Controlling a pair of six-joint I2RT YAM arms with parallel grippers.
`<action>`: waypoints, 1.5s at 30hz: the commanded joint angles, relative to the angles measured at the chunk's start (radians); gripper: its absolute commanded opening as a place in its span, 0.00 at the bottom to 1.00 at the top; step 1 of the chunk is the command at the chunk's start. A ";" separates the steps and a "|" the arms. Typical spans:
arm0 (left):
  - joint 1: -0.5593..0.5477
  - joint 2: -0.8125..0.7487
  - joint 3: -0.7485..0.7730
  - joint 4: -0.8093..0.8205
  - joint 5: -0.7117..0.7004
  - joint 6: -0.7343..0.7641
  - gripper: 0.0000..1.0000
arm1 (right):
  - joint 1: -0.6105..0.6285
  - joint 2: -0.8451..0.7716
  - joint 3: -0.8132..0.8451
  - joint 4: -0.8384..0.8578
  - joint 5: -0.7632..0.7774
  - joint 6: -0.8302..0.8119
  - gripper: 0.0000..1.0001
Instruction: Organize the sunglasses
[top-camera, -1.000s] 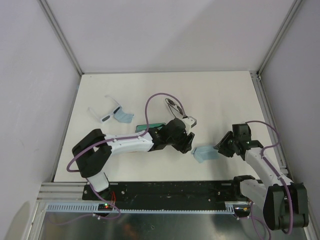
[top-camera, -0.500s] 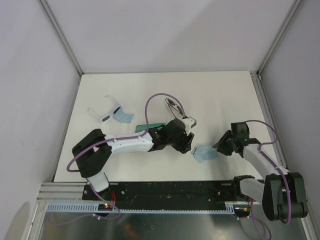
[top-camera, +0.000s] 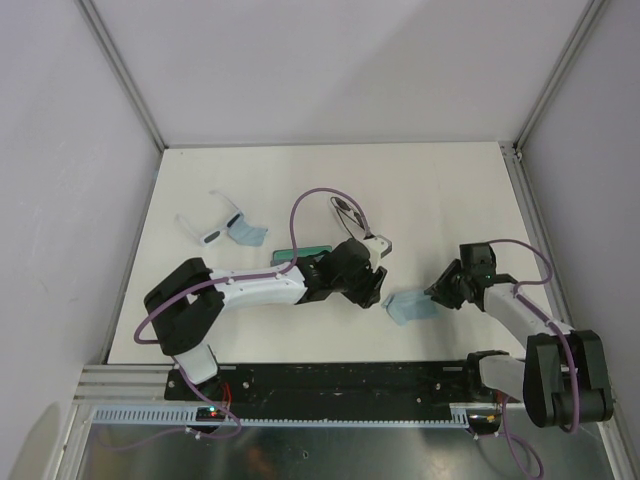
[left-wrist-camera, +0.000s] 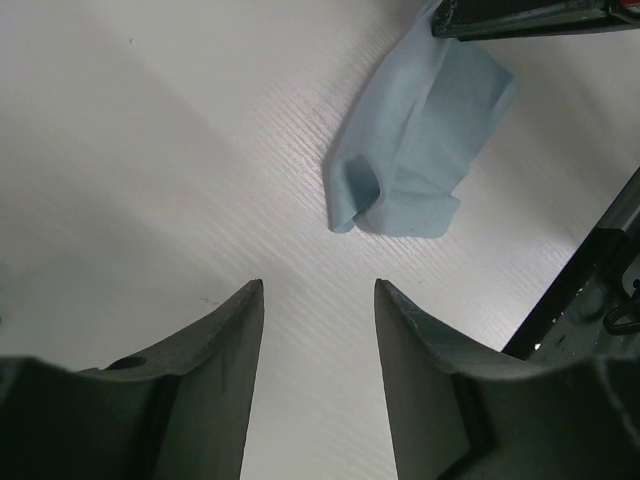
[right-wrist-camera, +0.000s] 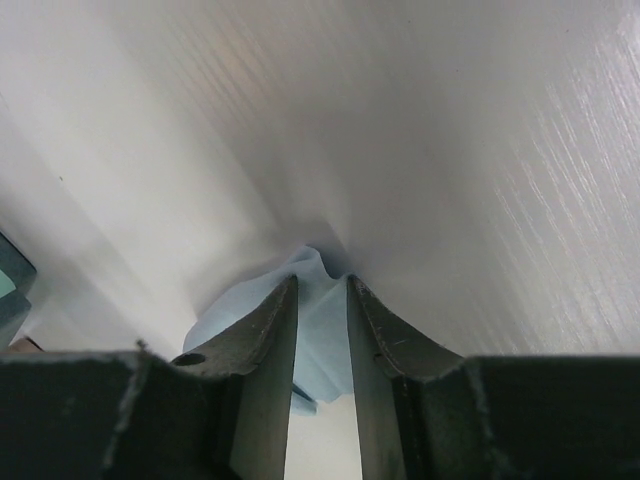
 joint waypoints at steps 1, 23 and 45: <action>-0.006 -0.018 0.002 0.016 -0.022 0.030 0.53 | -0.001 0.040 0.003 0.066 0.017 0.016 0.31; -0.013 0.078 0.107 0.014 -0.006 0.118 0.51 | -0.005 0.015 0.057 0.059 0.022 -0.008 0.19; -0.045 0.196 0.220 -0.003 -0.038 0.219 0.52 | -0.016 -0.002 0.084 0.049 -0.032 -0.016 0.00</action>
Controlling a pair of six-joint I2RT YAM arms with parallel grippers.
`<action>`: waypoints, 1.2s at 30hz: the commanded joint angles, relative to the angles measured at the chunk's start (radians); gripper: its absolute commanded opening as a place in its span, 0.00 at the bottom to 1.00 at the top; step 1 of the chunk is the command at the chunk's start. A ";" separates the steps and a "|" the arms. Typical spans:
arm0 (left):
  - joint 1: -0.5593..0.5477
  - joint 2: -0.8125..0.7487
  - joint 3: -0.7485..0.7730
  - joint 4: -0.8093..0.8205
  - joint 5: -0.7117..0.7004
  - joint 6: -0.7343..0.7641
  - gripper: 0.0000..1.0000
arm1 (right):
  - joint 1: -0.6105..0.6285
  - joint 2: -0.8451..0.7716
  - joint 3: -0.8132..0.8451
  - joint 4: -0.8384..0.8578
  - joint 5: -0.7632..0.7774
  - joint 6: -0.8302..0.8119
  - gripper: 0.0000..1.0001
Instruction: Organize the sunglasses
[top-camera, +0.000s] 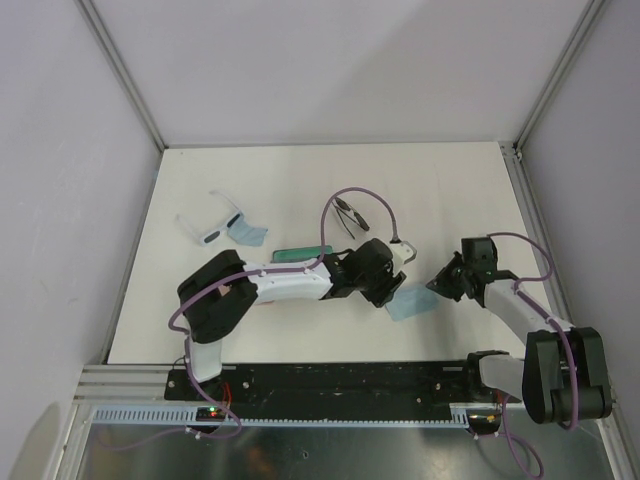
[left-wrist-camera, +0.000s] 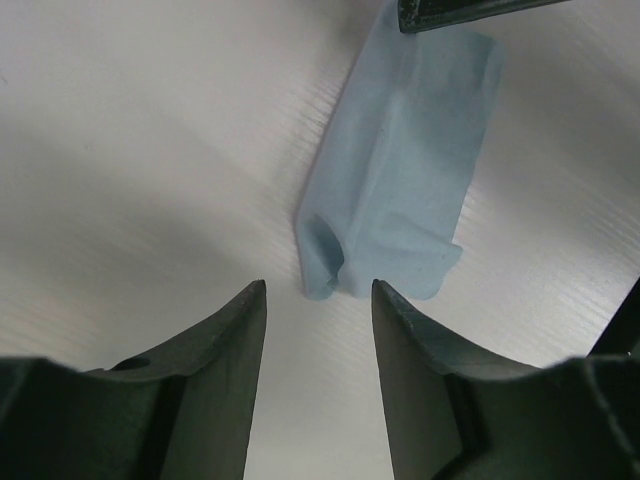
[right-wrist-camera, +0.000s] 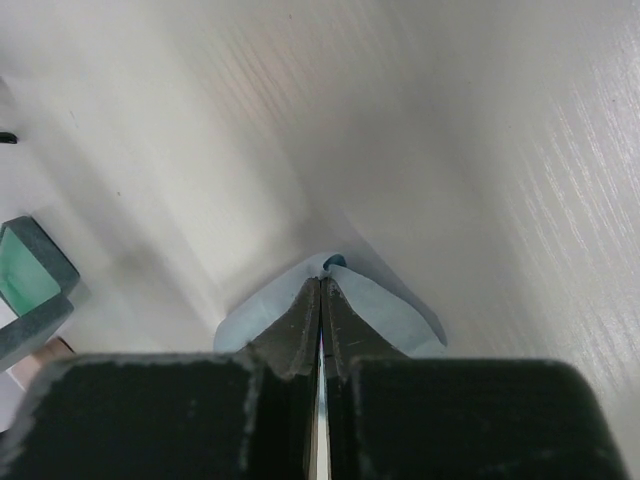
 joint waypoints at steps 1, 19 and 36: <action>-0.014 0.023 0.064 0.006 -0.034 0.058 0.52 | -0.007 -0.037 0.062 -0.019 -0.017 -0.011 0.00; -0.020 0.003 0.100 -0.008 -0.053 0.052 0.51 | -0.070 -0.133 0.163 -0.143 -0.093 -0.088 0.00; -0.049 -0.032 0.139 -0.006 -0.056 0.033 0.45 | -0.070 -0.218 0.279 -0.272 -0.112 -0.069 0.00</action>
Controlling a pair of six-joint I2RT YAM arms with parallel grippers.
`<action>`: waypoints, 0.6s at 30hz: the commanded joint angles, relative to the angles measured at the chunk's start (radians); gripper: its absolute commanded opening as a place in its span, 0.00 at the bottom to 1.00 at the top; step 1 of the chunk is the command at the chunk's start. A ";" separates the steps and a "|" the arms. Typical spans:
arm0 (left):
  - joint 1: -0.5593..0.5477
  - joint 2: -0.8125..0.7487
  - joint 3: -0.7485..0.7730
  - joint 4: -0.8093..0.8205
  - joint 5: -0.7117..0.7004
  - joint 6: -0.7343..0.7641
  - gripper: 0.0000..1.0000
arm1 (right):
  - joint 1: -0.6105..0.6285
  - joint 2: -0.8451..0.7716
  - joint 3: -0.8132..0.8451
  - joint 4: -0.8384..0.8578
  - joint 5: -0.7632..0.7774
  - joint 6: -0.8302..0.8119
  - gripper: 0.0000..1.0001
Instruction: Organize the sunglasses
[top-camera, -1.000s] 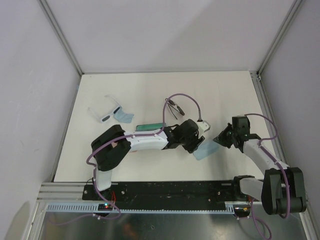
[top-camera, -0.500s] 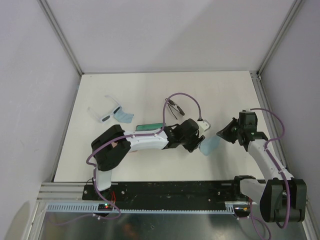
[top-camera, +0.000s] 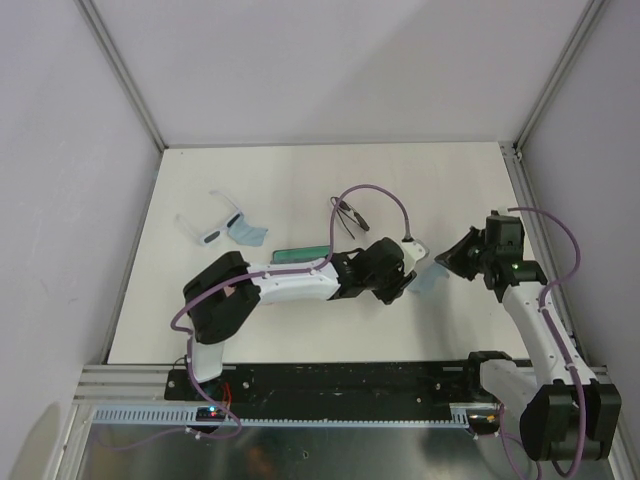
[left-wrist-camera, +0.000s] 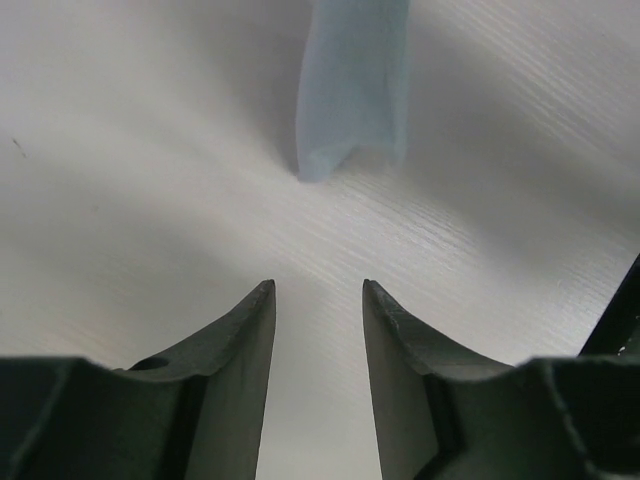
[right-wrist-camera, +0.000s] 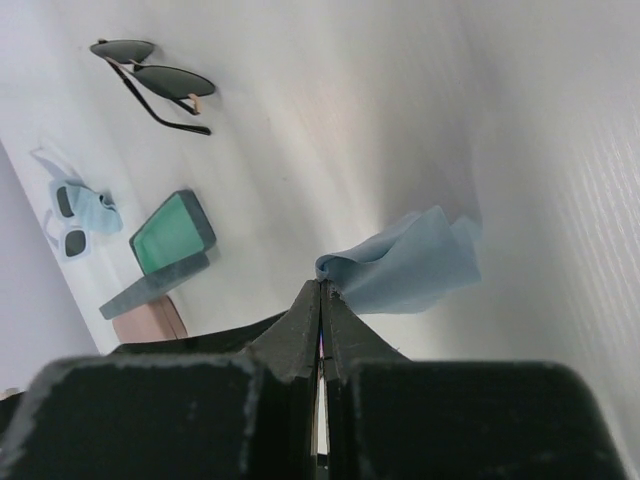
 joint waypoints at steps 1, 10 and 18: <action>-0.012 -0.069 0.042 0.016 -0.014 -0.007 0.45 | -0.002 -0.020 0.069 -0.042 -0.016 -0.005 0.00; -0.032 -0.082 0.040 0.041 -0.042 -0.027 0.41 | -0.002 -0.025 0.082 -0.050 -0.023 0.018 0.00; -0.050 -0.091 -0.015 0.154 -0.023 -0.104 0.35 | -0.001 -0.020 0.085 -0.064 0.001 0.030 0.00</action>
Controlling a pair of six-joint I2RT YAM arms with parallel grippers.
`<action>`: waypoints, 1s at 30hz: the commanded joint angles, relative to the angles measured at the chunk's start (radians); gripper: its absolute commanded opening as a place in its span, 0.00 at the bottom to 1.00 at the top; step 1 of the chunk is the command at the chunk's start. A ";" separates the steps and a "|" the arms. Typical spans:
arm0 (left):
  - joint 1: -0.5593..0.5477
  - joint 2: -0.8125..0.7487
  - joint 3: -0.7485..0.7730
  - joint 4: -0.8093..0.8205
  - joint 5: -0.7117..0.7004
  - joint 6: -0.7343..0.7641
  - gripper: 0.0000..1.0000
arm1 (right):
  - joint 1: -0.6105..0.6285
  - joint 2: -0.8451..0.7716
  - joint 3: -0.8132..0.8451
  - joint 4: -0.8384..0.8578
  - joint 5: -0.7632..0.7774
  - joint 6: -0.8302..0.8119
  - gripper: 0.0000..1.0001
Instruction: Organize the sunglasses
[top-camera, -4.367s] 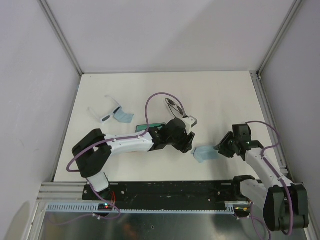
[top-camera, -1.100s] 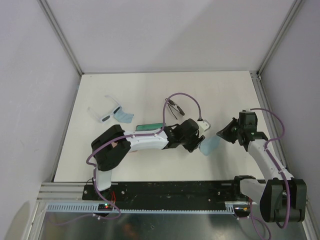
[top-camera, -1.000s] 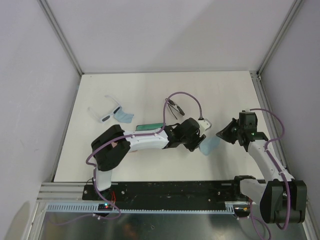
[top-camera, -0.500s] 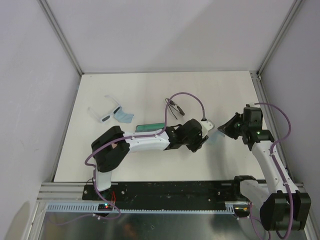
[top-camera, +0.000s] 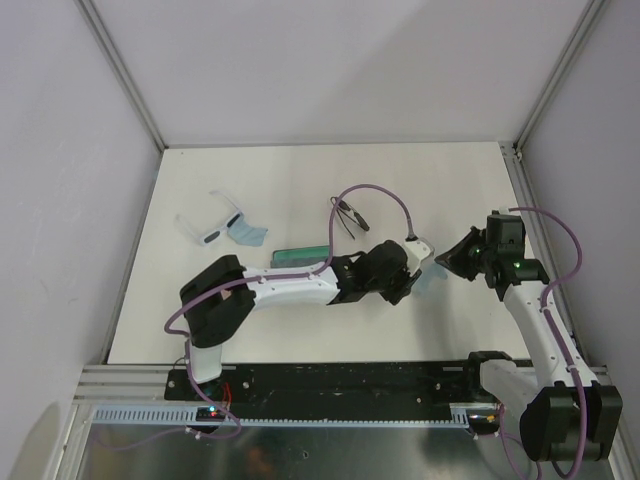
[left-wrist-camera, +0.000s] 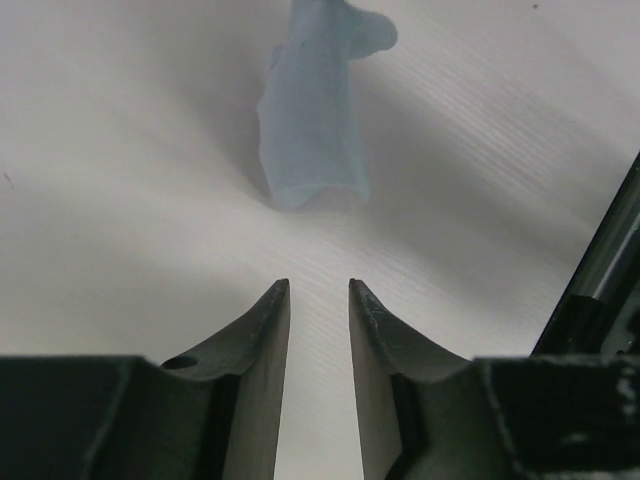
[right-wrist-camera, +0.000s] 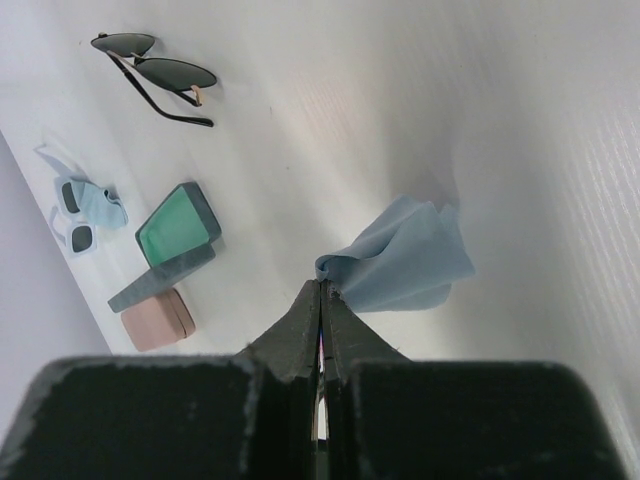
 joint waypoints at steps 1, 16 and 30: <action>-0.016 -0.062 -0.025 0.127 -0.002 -0.060 0.34 | -0.002 -0.014 0.043 -0.011 0.011 0.015 0.00; -0.086 0.028 -0.046 0.314 -0.168 -0.131 0.38 | -0.003 -0.015 0.043 -0.017 0.029 0.054 0.00; -0.116 0.142 0.022 0.312 -0.377 -0.212 0.42 | -0.002 -0.008 0.043 -0.029 0.025 0.057 0.00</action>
